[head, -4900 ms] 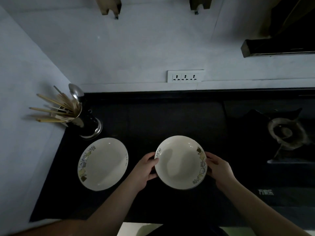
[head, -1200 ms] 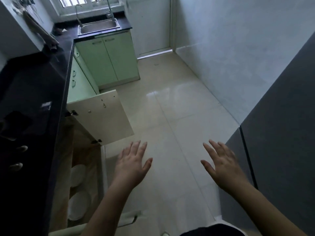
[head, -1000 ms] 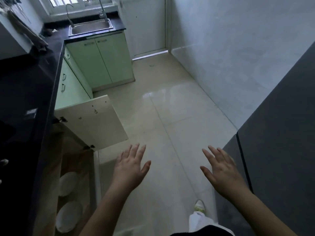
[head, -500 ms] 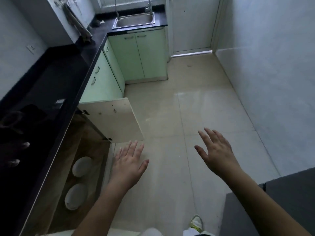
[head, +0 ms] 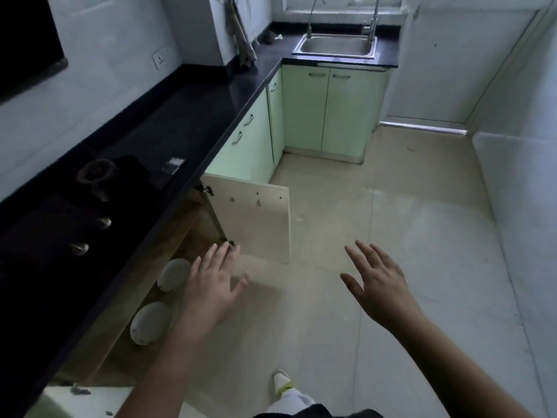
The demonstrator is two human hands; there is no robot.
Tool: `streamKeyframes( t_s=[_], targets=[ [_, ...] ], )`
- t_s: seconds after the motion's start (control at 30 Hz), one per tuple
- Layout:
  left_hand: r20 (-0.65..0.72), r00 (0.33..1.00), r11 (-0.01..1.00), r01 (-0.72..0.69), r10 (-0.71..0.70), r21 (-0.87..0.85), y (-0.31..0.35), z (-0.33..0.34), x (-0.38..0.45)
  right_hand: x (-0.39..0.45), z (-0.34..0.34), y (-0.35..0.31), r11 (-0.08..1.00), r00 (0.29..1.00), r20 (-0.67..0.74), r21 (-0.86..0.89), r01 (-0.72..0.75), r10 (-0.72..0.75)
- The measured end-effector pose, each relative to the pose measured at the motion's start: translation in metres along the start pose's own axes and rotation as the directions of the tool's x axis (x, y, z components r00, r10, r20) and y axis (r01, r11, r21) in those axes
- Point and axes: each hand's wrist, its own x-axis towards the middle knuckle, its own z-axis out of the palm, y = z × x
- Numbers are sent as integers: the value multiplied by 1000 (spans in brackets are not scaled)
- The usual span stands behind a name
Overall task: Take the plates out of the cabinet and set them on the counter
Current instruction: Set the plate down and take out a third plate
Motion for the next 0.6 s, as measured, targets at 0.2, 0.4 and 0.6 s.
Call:
streamKeyframes(
  t_s=[0.2,0.4,0.6],
  targets=[
    [-24,997,997,75,-76,-30,-39,-11,54,76,-12,-34,994,995,-18,-49,95,-96],
    [-30,994,992,108,-110,-64,-64,-15,63,128,10,-77,983,982,67,-21,181,-179],
    [20,957,955,289,-288,-62,-97,2,48,186,19,-125,902,894,150,-33,431,-421]
  ],
)
